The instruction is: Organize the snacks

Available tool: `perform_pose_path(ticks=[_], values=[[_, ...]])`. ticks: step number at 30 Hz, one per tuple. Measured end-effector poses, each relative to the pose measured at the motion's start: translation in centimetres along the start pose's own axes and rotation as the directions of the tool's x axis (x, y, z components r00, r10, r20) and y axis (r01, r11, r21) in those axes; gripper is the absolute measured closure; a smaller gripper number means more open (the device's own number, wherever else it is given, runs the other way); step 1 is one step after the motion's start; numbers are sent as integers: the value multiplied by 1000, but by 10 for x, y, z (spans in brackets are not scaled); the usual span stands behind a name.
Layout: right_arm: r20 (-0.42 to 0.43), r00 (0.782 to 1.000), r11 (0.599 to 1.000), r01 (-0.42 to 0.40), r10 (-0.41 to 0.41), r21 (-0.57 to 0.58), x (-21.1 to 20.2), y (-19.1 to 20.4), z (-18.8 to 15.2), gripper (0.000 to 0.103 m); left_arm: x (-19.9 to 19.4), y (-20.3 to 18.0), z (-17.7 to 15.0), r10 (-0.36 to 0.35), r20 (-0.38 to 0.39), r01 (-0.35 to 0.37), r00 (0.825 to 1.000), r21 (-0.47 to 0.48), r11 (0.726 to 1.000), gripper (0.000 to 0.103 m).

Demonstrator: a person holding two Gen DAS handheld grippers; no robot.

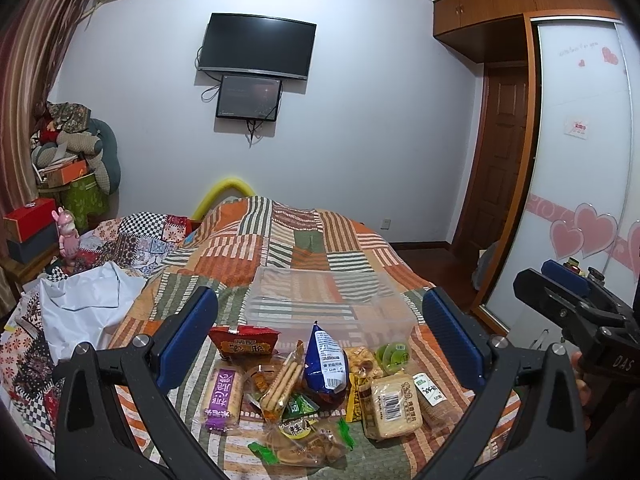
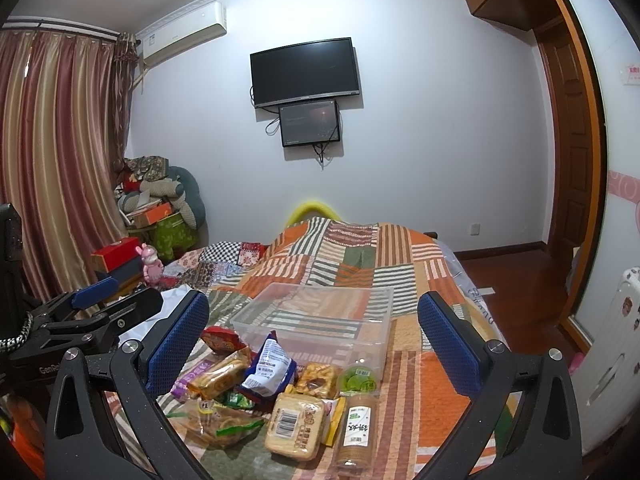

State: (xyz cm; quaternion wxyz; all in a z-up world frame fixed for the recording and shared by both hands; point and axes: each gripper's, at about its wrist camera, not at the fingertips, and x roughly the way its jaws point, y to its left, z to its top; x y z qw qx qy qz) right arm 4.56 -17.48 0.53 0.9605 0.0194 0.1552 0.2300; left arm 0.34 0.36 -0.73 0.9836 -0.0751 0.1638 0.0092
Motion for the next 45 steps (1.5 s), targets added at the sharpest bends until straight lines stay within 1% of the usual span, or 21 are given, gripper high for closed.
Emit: perform_pose_path(ticks=[11,20,24,26,27,28,30,34,38,43,45], values=[[-14,1000,1000,-8,8,6,5,0,-2,0,1,7,0,5,-7,-5,1000,-14,1000,0],[-36,999,1000,-1,1,-4,11,-2,-5,0,6,9,0,28,-13,-28,1000,1,1000,0],[-75,997,1000,-2,2,-6,19,-9,-10,0,15,14,-3,48,-50,-47,998,28,999,0],[-108,994,1000,2,-3,-14,25,-13,-15,0,21,19,-6,40,-84,-37,996,32,999,0],[-120,993,1000,9,-11,-17,27,-15,-18,0,24,23,-7,37,-103,-34,994,33,999,2],[-139,990,999,24,-28,-24,31,-18,-22,0,29,27,-10,40,-127,-35,991,36,999,4],[-165,985,998,48,-52,-27,35,-25,-30,0,37,32,-14,54,-165,-47,985,49,998,12],[-235,971,999,46,-45,-1,45,-41,-44,0,54,38,-32,65,-249,-49,966,73,996,16],[-255,965,998,56,-53,3,48,-44,-52,3,69,38,-52,63,-325,-35,944,93,995,22],[-312,949,998,53,-55,-17,58,-47,-61,18,85,40,-65,34,-378,-3,925,81,997,27],[-336,941,999,45,-46,-9,62,-50,-67,20,91,40,-67,32,-390,-4,920,73,997,27]])
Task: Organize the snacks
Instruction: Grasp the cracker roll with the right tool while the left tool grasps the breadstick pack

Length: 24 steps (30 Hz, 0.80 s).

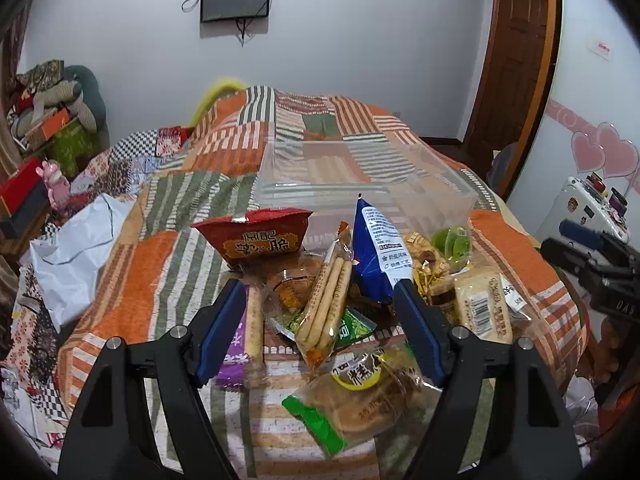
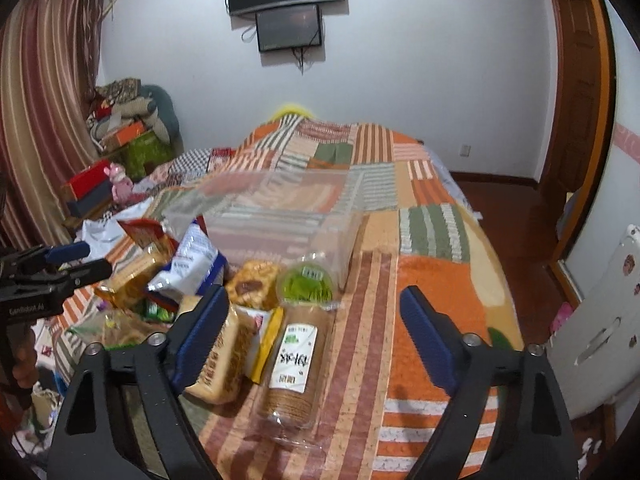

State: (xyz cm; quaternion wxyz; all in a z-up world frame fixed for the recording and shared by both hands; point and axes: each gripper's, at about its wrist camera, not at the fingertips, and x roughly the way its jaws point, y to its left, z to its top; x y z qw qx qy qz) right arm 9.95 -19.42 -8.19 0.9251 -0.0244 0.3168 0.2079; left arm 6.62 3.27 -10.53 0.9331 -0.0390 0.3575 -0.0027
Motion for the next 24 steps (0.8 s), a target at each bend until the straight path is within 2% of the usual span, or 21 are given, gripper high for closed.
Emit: perform_pose_path(ticks=[2,4,9,10,12,13,17,24], values=[[-25,1000,1000,-18,19,20,6,-5,-4,22,8,1,1,-4,-11,4,1000,-7,1000,27],[-52,998,999,-31,33,31,11,-8,-7,33,15,1,1,-2,-21,2,1000,-8,1000,29],[-122,991,998,-52,57,41,23,-7,-14,36,36,1,0,21,-57,-22,998,-12,1000,33],[-130,990,998,-56,61,41,27,-7,-15,39,39,2,-1,24,-62,-25,998,-12,1000,35],[-154,986,998,-54,59,33,32,-5,-17,45,46,4,-1,23,-79,-24,997,-14,1000,47],[-167,984,998,-58,62,32,36,-5,-19,48,49,5,-1,19,-90,-20,996,-16,1000,48],[-203,976,996,-73,83,53,44,-6,-26,52,58,9,-2,18,-103,-21,994,-31,999,49],[-232,964,989,-113,132,92,49,-11,-31,54,68,11,-4,8,-104,-13,995,-38,999,61]])
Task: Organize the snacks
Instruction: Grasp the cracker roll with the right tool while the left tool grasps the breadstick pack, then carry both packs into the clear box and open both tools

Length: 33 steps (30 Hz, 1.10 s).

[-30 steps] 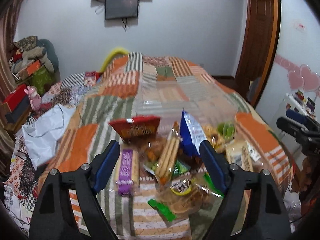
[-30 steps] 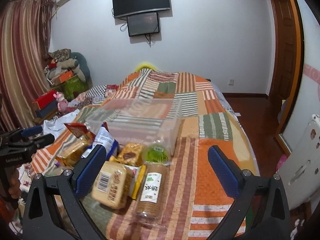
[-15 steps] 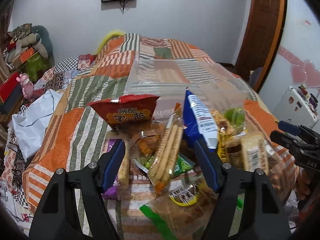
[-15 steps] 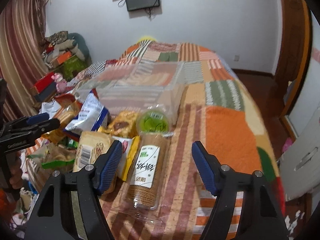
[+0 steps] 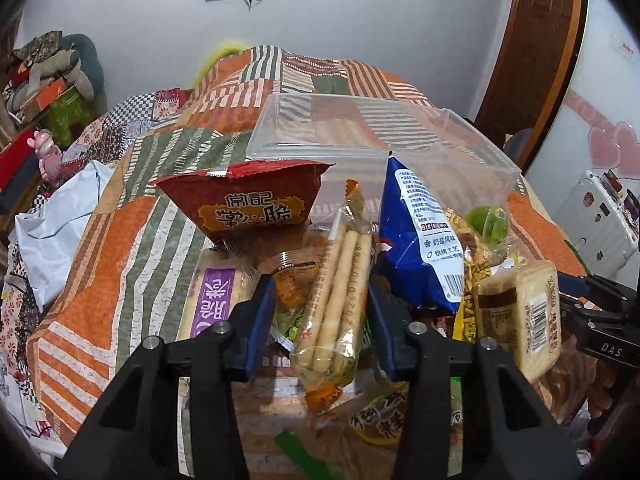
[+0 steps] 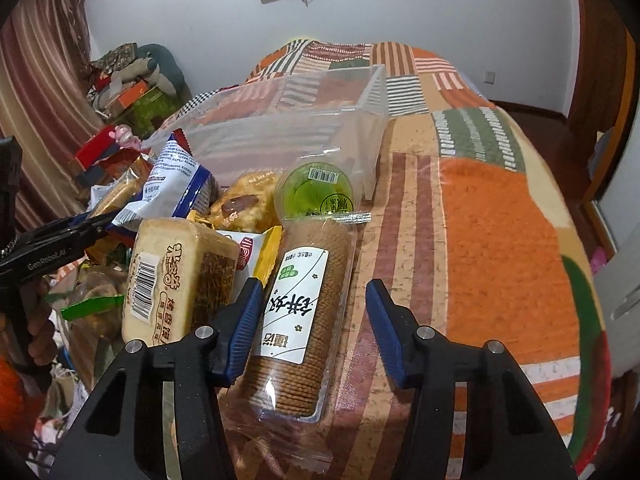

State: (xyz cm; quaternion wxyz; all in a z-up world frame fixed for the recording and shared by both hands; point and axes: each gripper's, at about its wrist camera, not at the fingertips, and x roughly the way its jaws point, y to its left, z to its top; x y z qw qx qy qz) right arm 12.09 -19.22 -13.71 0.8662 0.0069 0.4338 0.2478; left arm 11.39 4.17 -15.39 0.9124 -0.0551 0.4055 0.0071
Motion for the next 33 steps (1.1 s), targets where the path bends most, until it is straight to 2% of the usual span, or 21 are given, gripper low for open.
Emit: perform_pose_path(ticks=[7,8,10,15,20,21,26,33], values=[[-27,999,1000,-27,27,-13,9,8,2,63,-6,-3,-3,0,19,-1,1000,13,1000,73],[-28,999,1000,-22,22,-19,11,10,3,63,-7,-4,-3,0,22,-1,1000,21,1000,81],[-31,999,999,-20,19,-27,13,11,2,63,-11,-7,-3,22,36,-23,999,41,999,81],[-19,1000,1000,-25,25,-4,9,7,1,69,-16,-9,-2,25,46,-27,999,48,998,81],[-1,1000,1000,-2,2,13,-4,0,-3,69,-33,-10,-1,32,94,-37,995,52,998,81],[3,1000,1000,0,0,17,-6,-3,-3,72,-37,-11,-1,33,104,-39,994,52,998,81],[44,999,999,23,-24,31,-23,-11,-3,72,-54,-13,3,58,149,-64,987,41,997,81],[119,992,999,41,-43,20,-43,-8,10,72,-73,-18,18,45,203,-53,978,32,998,81]])
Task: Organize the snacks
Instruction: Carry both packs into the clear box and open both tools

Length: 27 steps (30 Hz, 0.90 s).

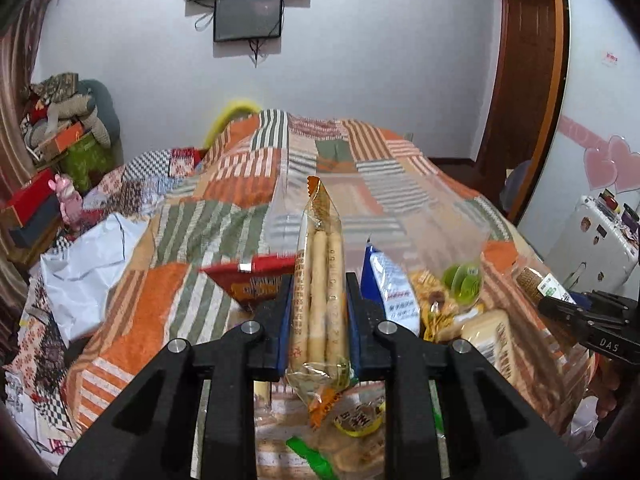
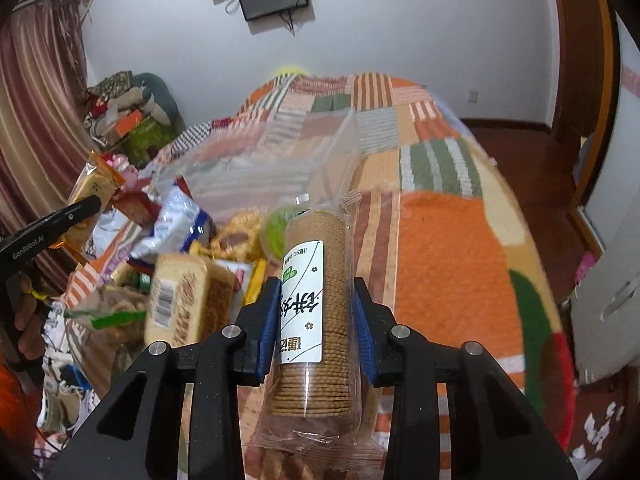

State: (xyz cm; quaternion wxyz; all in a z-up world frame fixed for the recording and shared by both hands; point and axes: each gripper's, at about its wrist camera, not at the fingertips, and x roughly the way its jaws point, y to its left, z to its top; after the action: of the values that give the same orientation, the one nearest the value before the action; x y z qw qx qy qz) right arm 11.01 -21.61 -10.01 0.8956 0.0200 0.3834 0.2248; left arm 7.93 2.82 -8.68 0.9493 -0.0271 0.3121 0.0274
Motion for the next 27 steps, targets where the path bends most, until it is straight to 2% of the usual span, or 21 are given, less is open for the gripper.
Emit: perform_pose_path(ticks=[7,13,27], values=[[97,995,999,-9,13,-35,-9,8,29,72,-10,-8,24,7,65,-9,998,24,1000,81],[165,986,998,-21,29,-54,-9,17,51,72,-3,-8,43,-8,85,7,996,17,1000,81],[215,975,997,-47,58,-56,17,23,95,72,43,-14,79,-5,72,1,997,53,999,81]])
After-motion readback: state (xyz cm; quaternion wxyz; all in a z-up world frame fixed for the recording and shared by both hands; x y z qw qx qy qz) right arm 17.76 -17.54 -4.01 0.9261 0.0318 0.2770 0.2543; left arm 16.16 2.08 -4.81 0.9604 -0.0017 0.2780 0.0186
